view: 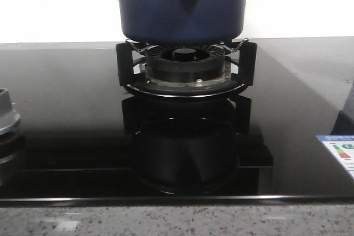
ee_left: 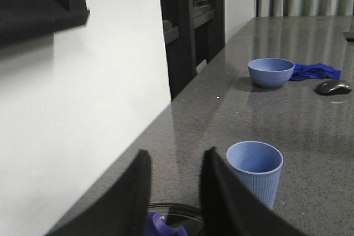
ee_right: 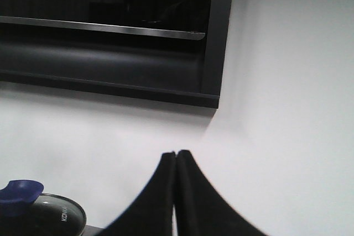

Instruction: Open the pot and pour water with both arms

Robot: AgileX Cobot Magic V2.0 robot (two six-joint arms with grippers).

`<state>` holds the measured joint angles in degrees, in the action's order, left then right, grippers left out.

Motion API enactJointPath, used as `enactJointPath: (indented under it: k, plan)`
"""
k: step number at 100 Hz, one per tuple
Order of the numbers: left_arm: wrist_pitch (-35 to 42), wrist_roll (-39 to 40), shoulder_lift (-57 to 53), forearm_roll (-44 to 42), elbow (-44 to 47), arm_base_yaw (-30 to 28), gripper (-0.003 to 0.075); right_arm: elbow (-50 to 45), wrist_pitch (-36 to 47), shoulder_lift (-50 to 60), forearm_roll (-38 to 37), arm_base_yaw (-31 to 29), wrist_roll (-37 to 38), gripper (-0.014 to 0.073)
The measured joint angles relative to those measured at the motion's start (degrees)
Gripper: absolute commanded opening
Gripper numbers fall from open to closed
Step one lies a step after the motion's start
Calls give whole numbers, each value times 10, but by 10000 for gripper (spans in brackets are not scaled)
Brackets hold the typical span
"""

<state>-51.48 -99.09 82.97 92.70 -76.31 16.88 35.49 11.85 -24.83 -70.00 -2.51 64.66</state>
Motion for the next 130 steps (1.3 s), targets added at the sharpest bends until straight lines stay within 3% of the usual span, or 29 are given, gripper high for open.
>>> enactJointPath:
  k: [17, 25, 38, 49, 70, 93, 130]
  plan:
    - [-14, 57, -113, -69, 58, -38, -20, -20, 59, 0, -58, 3, 33, -67]
    - [-30, 77, -168, -99, 96, -56, -20, -38, 105, 0, -127, 7, 104, -64]
    - [-56, 119, -267, -161, 165, -70, -20, -64, 208, 0, -298, 18, 231, -64]
    - [-58, 150, -355, -214, 222, -80, -20, -87, 270, 1, -353, 37, 292, -64]
    - [5, 167, -532, -257, 338, -88, -20, -100, 312, 10, -364, 65, 312, -64]
    - [203, 250, -694, -257, 466, -89, -20, -100, 321, 14, -364, 70, 313, -64]
    - [334, 269, -759, -222, 567, -89, -20, -100, 325, 14, -364, 71, 314, -64]
